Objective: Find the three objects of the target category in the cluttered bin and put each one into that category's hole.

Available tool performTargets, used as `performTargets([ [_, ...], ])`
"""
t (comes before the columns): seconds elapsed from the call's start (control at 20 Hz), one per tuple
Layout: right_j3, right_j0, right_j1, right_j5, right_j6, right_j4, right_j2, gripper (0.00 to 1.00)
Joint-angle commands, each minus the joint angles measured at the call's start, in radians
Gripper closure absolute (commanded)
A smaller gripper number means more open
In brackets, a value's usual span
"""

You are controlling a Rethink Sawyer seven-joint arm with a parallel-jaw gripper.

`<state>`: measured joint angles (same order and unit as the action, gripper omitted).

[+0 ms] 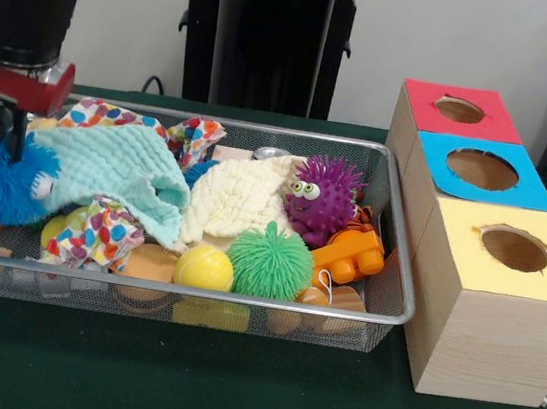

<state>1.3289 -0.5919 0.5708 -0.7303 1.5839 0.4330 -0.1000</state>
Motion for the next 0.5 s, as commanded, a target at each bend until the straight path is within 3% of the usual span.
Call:
performTargets([
  [0.05,0.081,0.068,0.086,-0.031,0.014,0.070,0.041,1.00],
  [0.25,0.097,0.119,0.096,0.023,0.059,0.100,0.084,1.00],
  [0.5,0.086,0.170,0.098,0.017,0.067,0.113,0.119,1.00],
])
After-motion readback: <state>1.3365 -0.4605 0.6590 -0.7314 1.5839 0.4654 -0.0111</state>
